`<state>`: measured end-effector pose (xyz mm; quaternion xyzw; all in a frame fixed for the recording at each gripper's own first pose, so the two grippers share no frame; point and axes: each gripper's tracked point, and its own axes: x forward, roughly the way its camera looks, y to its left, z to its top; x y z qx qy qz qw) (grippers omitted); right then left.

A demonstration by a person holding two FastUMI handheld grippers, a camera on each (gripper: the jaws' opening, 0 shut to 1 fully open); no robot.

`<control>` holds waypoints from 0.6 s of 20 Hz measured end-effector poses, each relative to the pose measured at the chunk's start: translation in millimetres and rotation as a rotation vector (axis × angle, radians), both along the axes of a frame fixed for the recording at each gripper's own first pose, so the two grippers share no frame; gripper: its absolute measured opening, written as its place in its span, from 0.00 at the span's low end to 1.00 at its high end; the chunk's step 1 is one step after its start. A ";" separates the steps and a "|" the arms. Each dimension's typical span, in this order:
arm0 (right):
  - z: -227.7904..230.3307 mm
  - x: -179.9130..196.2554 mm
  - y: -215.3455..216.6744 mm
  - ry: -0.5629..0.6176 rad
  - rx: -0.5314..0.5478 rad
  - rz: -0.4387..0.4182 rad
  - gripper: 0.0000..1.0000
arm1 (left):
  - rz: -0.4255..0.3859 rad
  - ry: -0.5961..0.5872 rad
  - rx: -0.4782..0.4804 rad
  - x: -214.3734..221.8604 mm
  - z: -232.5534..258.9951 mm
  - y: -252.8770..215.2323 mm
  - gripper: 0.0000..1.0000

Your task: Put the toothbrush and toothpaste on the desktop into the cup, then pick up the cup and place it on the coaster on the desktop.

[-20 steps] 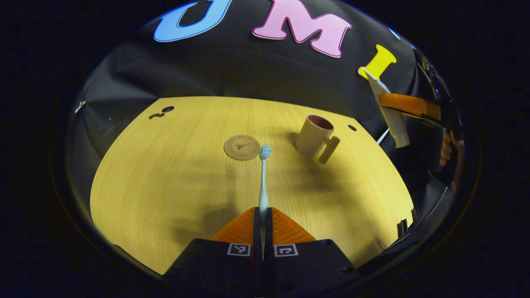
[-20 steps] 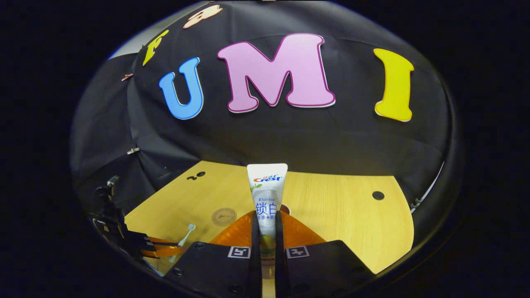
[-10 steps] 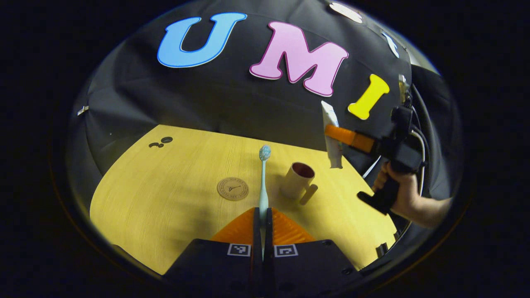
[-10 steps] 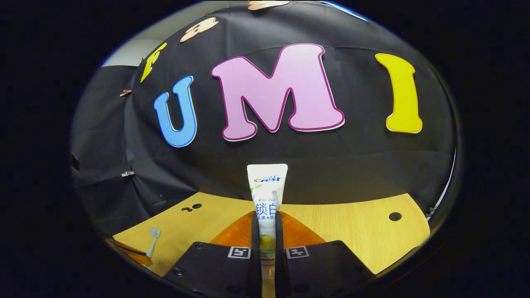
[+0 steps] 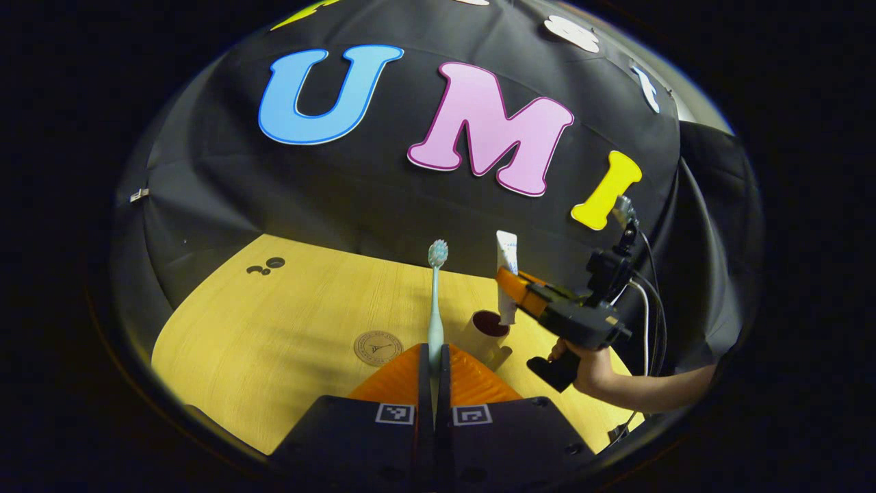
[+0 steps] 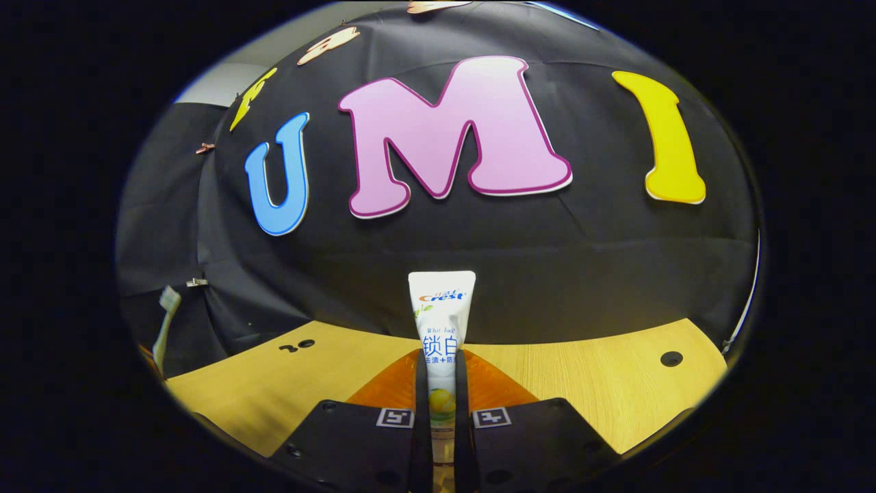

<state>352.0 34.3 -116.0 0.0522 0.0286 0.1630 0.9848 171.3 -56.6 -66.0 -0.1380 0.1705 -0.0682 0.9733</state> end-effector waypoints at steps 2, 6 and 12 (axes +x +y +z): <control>-9.6 6.3 1.7 -0.002 0.005 0.008 0.16 | -0.002 -0.010 0.000 5.9 5.3 -6.4 0.06; -33.0 15.8 7.8 0.017 0.008 0.026 0.16 | -0.008 -0.011 -0.013 15.1 8.6 -22.1 0.06; -62.8 8.5 9.8 0.053 0.005 0.060 0.24 | -0.018 -0.015 -0.024 30.7 9.9 -41.0 0.06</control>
